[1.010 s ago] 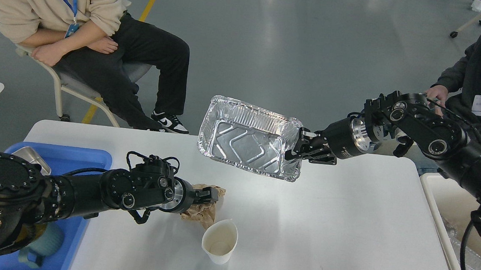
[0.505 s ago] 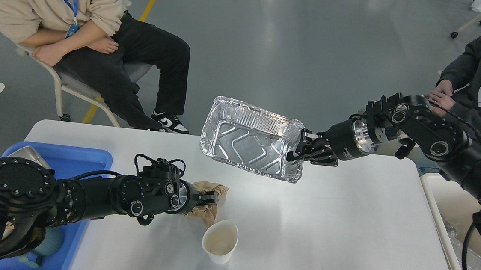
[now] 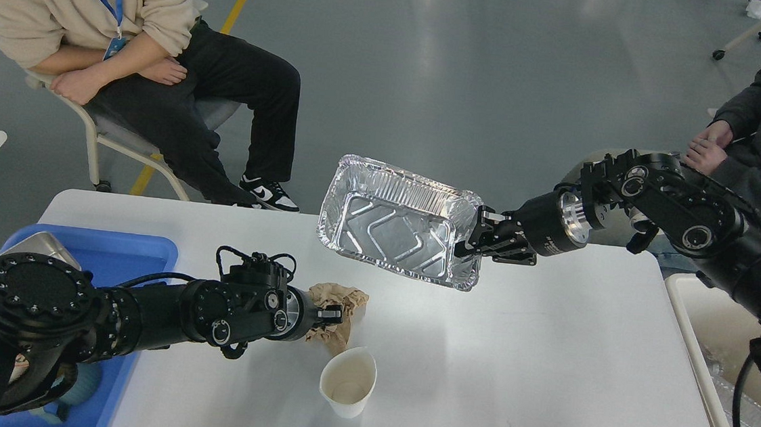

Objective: Tidy desktop

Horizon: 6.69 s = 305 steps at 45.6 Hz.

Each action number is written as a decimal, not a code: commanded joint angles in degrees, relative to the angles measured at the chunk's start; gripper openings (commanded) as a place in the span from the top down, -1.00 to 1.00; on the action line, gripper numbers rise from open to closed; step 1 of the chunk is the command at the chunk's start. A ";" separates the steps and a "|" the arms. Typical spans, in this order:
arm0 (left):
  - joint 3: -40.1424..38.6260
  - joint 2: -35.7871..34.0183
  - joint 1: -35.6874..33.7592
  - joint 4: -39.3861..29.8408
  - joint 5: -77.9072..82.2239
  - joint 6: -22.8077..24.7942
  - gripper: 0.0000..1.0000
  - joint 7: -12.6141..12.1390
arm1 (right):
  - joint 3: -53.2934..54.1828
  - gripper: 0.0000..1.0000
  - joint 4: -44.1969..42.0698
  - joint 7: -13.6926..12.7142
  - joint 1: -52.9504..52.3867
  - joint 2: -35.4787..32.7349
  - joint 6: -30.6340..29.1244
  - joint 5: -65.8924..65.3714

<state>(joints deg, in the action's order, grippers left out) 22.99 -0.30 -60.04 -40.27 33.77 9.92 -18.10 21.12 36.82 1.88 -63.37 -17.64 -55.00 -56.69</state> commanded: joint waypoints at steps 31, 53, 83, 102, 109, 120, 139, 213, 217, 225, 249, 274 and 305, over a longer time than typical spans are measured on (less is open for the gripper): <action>-4.88 -3.91 -1.39 -8.23 -0.64 1.76 -0.89 -0.27 | 0.06 1.00 0.44 -0.03 -0.08 -0.12 0.00 0.08; -8.31 -51.61 -17.38 -52.52 -0.99 11.33 -0.93 -5.11 | -0.02 1.00 0.53 -0.12 0.01 -0.56 0.00 0.00; -21.50 -100.16 -38.83 -51.40 -0.46 45.08 -0.93 -5.37 | -0.02 1.00 1.06 -0.38 -0.08 0.50 0.00 0.00; -20.36 -71.80 -29.87 -60.80 -0.37 44.22 -0.92 -6.86 | -0.02 1.00 1.06 -0.47 -1.75 1.29 0.00 0.00; -19.04 -54.31 -25.13 -58.70 0.15 35.97 -0.92 -8.80 | -0.02 1.00 1.06 -0.47 -2.37 1.20 0.00 0.00; -12.80 -34.52 -22.22 -49.56 1.03 26.82 -0.90 -9.33 | -0.02 1.00 1.06 -0.47 -2.10 0.50 0.00 0.00; -10.16 -24.23 -15.90 -39.98 5.69 24.27 -0.84 -9.41 | -0.02 1.00 1.06 -0.38 -1.40 0.50 0.00 0.00; -19.56 -18.69 -23.18 -38.21 6.75 43.77 1.00 -11.17 | 0.50 1.00 2.91 -0.38 0.09 -1.88 0.00 0.09; -19.65 -19.22 -29.50 -39.88 1.22 45.08 1.00 -11.08 | 0.50 1.00 2.82 -0.38 0.09 -1.70 0.00 0.00; -19.48 -19.04 -42.51 -40.06 -10.47 45.08 1.00 -11.00 | 0.42 1.00 2.55 -0.65 0.18 -1.26 0.00 -0.09; -18.95 -20.36 -56.77 -32.16 -20.94 45.08 1.00 -10.64 | -0.29 1.00 2.47 -0.73 0.18 -0.82 0.00 -0.18; -19.83 -6.21 -39.28 1.77 -7.85 45.08 1.00 -9.41 | -0.38 1.00 3.26 -1.00 -0.08 -1.52 0.00 -0.18; -21.23 -1.81 -32.59 1.86 -3.27 45.08 0.27 -8.97 | -0.38 1.00 3.34 -1.00 0.01 -2.14 0.00 -0.09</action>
<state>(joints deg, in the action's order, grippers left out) 1.76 -2.14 -93.00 -38.40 30.50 55.01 -27.07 20.74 40.16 0.88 -63.38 -19.67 -55.00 -56.81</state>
